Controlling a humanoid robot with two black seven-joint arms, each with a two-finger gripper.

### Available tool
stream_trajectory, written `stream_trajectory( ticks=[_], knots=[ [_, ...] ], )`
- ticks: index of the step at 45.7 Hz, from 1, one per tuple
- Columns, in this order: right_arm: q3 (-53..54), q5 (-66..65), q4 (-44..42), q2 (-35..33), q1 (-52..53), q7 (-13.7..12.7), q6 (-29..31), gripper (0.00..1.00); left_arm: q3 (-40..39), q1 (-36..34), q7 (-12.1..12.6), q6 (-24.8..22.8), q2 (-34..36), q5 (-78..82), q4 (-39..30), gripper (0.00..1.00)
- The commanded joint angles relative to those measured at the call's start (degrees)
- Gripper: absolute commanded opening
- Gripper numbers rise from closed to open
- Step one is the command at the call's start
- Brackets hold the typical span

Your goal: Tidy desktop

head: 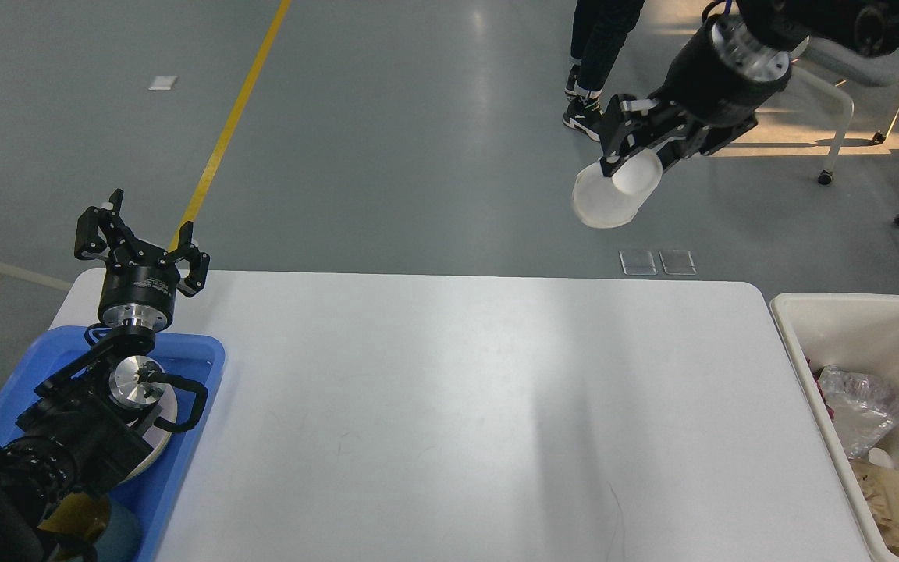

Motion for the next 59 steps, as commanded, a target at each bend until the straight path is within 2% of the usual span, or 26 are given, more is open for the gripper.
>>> stream_trajectory(
  ticks=[1, 12, 20, 28, 38, 49, 53, 59],
  knots=[
    [-5.4, 0.0, -0.4, -0.9, 4.8, -0.2, 0.0, 0.00, 0.1, 0.0, 0.0, 0.0, 0.0, 0.0, 0.1, 0.96],
    [-15.8, -0.3, -5.5, -6.9, 5.9, -0.5, 0.0, 0.00, 0.0, 0.0, 0.0, 0.1, 0.0, 0.0, 0.0, 0.97],
    [-17.2, 0.2, -7.7, -17.1, 1.8, -0.5, -0.1, 0.00, 0.1, 0.0, 0.0, 0.0, 0.0, 0.0, 0.1, 0.97],
    [-13.5, 3.1, -8.9, -28.2, -5.4, -0.5, -12.7, 0.00, 0.0, 0.0, 0.0, 0.0, 0.0, 0.0, 0.0, 0.97],
    [0.7, 6.2, -12.8, -39.5, -17.6, -0.4, -27.6, 0.00, 0.0, 0.0, 0.0, 0.0, 0.0, 0.0, 0.0, 0.97],
    [16.7, 6.2, -15.9, -43.2, -35.5, -0.2, -45.1, 0.00, 0.1, 0.0, 0.0, 0.0, 0.0, 0.0, 0.0, 0.97],
    [23.0, 6.2, -17.5, -43.6, -42.6, -0.2, -48.6, 0.00, 0.0, 0.0, 0.0, 0.1, 0.0, 0.0, 0.0, 0.96],
    [30.2, 6.2, -19.3, -43.5, -50.4, -0.2, -50.3, 0.00, 0.0, 0.0, 0.0, 0.0, 0.0, 0.0, 0.0, 0.97]
  ],
)
